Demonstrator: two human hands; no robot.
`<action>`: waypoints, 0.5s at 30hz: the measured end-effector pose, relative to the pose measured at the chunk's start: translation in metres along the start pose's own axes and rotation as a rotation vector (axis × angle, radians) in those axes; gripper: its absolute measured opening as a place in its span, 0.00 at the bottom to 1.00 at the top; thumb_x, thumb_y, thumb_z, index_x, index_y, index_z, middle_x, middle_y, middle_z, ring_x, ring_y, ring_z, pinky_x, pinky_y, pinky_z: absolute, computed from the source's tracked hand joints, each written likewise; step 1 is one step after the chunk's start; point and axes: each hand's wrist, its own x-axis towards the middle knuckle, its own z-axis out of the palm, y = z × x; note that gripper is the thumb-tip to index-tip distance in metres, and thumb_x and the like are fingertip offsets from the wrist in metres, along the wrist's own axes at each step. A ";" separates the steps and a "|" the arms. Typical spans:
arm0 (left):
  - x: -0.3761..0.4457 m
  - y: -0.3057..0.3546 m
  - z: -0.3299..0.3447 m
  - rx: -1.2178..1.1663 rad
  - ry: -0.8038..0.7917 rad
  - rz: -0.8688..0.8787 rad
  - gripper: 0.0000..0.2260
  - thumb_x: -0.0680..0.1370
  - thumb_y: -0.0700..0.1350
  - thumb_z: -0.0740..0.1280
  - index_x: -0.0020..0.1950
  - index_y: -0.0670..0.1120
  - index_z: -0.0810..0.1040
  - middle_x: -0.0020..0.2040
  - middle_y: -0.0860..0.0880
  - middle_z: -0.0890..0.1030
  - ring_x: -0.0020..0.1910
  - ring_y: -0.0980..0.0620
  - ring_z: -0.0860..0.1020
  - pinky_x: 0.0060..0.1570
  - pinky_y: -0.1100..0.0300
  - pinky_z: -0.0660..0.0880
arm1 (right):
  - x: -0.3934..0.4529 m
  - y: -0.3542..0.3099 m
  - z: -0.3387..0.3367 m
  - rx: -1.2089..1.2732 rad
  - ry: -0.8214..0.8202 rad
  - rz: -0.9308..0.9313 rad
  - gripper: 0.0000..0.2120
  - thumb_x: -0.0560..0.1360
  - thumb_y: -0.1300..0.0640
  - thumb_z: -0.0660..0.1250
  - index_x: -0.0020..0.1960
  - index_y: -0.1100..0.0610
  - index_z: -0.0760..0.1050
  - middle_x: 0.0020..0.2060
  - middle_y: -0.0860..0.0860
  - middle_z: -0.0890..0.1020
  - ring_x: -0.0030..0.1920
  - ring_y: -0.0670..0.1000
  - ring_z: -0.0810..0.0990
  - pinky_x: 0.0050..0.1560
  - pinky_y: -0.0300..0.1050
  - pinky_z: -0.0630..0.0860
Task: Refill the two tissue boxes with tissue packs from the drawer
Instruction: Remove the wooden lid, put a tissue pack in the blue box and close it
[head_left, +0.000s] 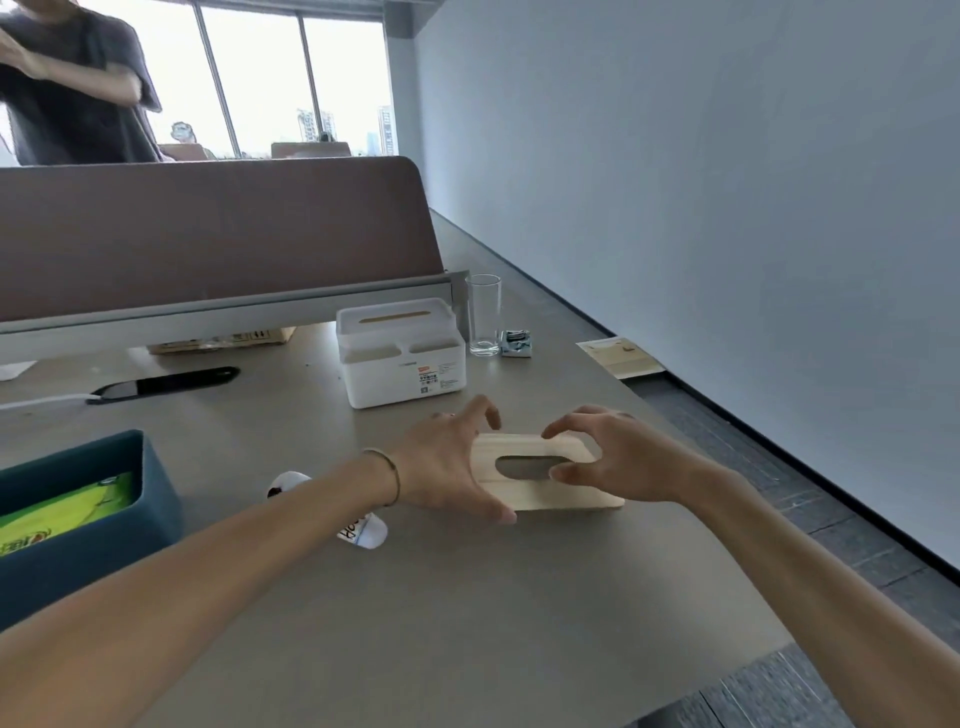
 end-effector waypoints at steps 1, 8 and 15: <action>-0.003 -0.002 -0.007 -0.004 0.007 0.011 0.40 0.58 0.66 0.80 0.60 0.59 0.62 0.50 0.57 0.77 0.48 0.53 0.77 0.47 0.55 0.75 | 0.002 -0.003 -0.001 -0.001 0.005 -0.006 0.24 0.73 0.36 0.70 0.67 0.43 0.75 0.64 0.44 0.76 0.65 0.48 0.73 0.61 0.43 0.66; -0.037 -0.035 -0.056 0.017 0.105 -0.006 0.38 0.59 0.65 0.81 0.58 0.58 0.63 0.46 0.54 0.78 0.44 0.54 0.78 0.46 0.55 0.76 | 0.025 -0.044 -0.003 0.071 -0.008 -0.131 0.28 0.73 0.36 0.70 0.71 0.41 0.72 0.72 0.46 0.68 0.73 0.48 0.66 0.64 0.38 0.61; -0.097 -0.094 -0.110 -0.044 0.149 -0.104 0.40 0.56 0.70 0.80 0.59 0.61 0.64 0.72 0.50 0.74 0.71 0.48 0.73 0.71 0.46 0.71 | 0.064 -0.118 0.001 0.024 -0.033 -0.304 0.38 0.69 0.38 0.75 0.75 0.39 0.64 0.76 0.44 0.62 0.75 0.45 0.61 0.66 0.37 0.58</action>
